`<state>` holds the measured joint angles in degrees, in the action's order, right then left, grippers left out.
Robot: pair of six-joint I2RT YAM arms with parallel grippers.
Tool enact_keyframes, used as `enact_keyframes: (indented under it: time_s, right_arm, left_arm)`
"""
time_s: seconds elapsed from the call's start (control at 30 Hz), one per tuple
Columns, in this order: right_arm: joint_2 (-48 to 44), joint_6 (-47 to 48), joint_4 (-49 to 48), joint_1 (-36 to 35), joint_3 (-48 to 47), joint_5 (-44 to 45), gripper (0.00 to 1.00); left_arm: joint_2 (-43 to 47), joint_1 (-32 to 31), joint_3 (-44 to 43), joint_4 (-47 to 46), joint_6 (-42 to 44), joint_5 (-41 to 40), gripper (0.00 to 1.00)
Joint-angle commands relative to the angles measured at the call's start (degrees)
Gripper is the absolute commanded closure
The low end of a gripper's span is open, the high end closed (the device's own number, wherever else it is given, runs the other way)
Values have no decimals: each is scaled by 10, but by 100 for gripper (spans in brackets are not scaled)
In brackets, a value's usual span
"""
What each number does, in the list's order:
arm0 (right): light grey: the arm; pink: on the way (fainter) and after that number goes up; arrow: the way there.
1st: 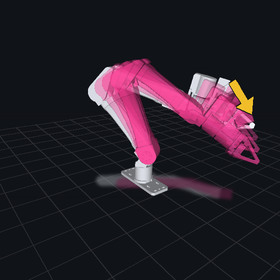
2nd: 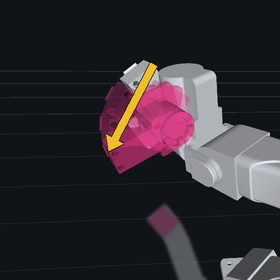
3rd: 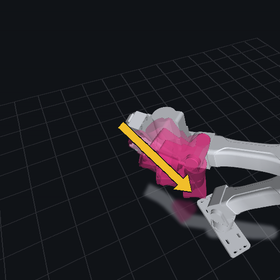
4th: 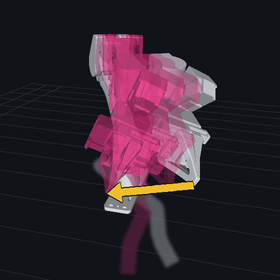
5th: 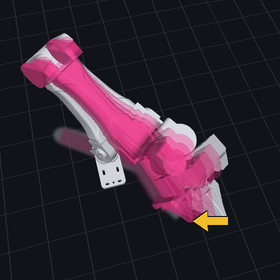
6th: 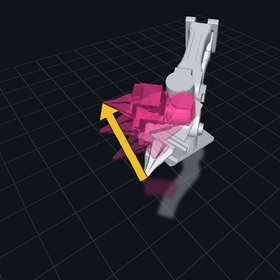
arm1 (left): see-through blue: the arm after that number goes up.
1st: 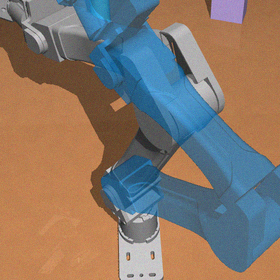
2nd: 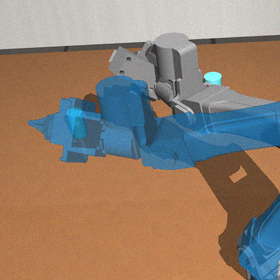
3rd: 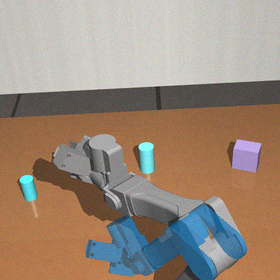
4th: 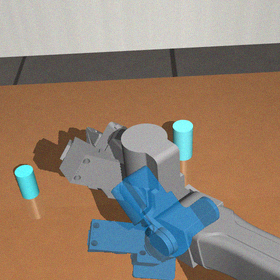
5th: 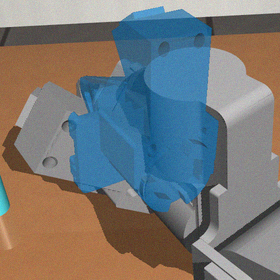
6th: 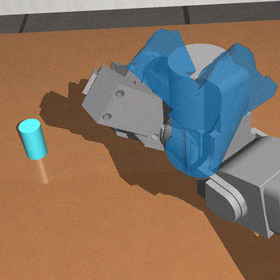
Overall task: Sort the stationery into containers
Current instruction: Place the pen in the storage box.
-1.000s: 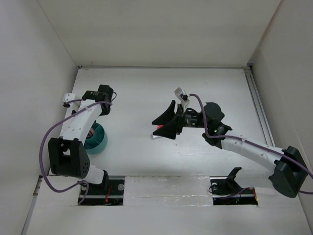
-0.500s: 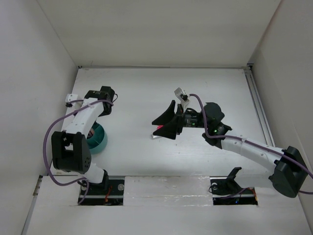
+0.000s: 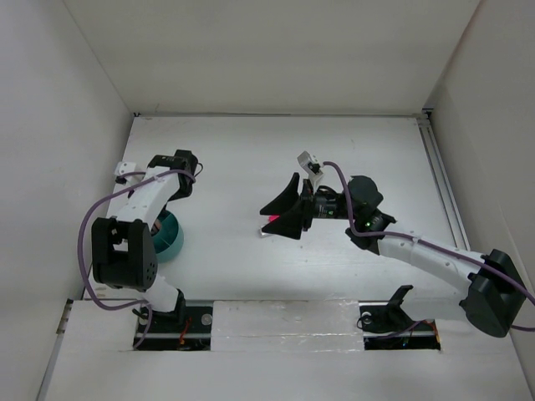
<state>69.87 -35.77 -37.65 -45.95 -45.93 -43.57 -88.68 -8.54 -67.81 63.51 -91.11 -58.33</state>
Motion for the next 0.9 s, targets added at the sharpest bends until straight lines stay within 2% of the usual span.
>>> enact_keyframes:
  time_s: [0.0,0.13,0.3,0.67,0.87]
  right_arm:
    - [-11,11,-22,-5,1,-12,30]
    - [-11,11,-22,-5,1,-12,30]
    - [-11,11,-22,-5,1,-12,30]
    - [-11,11,-22,-5,1,-12,30]
    - [-6,11,-22,-5,1,-12,30]
  left_arm:
    - [-2,2,9,11,-86,-70,87]
    - [-2,2,9,11,-86,-70,87]
    - [-2,-3,9,11,-86,-70,78]
    - [-2,-10,15,11,-86,-75,74]
    - [18,-20,9,11,-76,-75,67]
